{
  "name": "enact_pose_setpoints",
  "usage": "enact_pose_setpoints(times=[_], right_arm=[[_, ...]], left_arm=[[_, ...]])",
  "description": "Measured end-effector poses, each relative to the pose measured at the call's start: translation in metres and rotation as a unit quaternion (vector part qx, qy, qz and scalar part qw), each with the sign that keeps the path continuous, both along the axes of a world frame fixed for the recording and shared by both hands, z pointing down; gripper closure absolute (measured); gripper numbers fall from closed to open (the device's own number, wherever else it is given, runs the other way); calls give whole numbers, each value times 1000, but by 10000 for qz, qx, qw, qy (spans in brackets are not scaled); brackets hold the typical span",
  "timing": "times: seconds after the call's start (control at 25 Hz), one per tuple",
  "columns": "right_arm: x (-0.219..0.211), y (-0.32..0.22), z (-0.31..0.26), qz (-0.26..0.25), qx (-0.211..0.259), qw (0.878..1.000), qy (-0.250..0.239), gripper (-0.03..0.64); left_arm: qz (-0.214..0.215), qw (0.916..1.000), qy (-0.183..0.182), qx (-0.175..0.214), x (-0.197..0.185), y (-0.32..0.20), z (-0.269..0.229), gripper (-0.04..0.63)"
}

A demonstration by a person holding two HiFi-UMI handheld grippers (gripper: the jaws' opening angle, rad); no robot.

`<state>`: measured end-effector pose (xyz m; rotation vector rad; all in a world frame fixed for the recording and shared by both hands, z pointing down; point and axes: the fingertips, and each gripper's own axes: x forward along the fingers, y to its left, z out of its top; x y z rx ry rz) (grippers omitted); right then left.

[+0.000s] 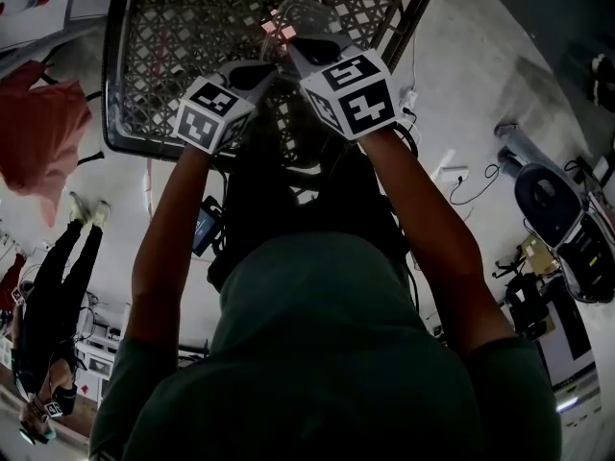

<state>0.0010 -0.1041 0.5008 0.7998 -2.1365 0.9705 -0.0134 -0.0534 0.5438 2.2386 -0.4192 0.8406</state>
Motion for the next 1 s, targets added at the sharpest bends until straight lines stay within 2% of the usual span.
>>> enact_pose_setpoints(times=[0.4,1.0], right_arm=[[17,-19,17,175,-75,9997,121,609],[21,-18,46,199,-124,9993,274,609]], left_arm=[[-114,9999,-12,-85,-3,-17,10,594],[-184,9994,-65,-277,-4,-10,25,592]])
